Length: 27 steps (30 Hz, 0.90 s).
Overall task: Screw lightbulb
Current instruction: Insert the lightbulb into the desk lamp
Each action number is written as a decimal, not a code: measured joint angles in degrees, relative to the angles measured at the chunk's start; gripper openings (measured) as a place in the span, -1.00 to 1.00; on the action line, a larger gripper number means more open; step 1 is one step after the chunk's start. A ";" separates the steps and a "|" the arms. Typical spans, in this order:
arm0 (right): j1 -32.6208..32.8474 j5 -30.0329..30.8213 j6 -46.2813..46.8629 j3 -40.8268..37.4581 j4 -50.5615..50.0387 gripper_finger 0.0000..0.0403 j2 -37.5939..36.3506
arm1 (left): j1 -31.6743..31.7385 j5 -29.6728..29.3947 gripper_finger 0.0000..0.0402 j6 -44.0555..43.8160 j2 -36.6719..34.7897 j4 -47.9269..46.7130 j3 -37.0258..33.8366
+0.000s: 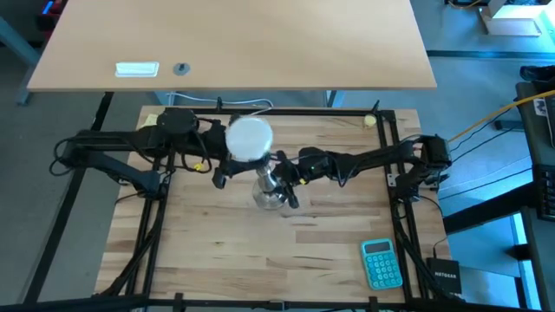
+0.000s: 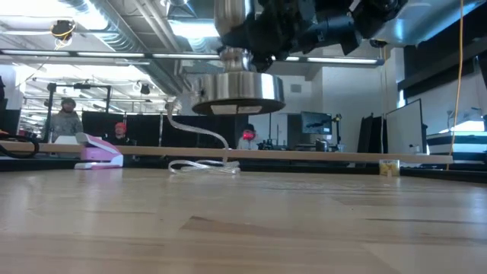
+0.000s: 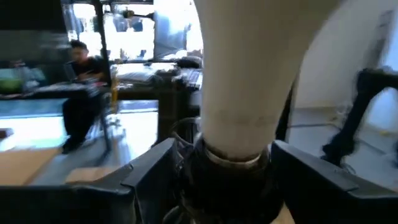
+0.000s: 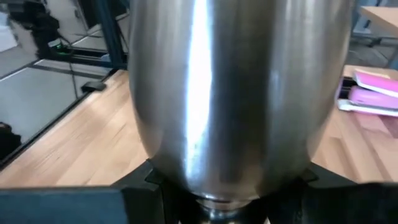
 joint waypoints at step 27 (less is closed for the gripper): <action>-2.28 6.43 -0.08 0.17 0.75 -0.20 -0.09 | -0.31 -24.74 0.25 -0.93 -10.40 -14.96 0.11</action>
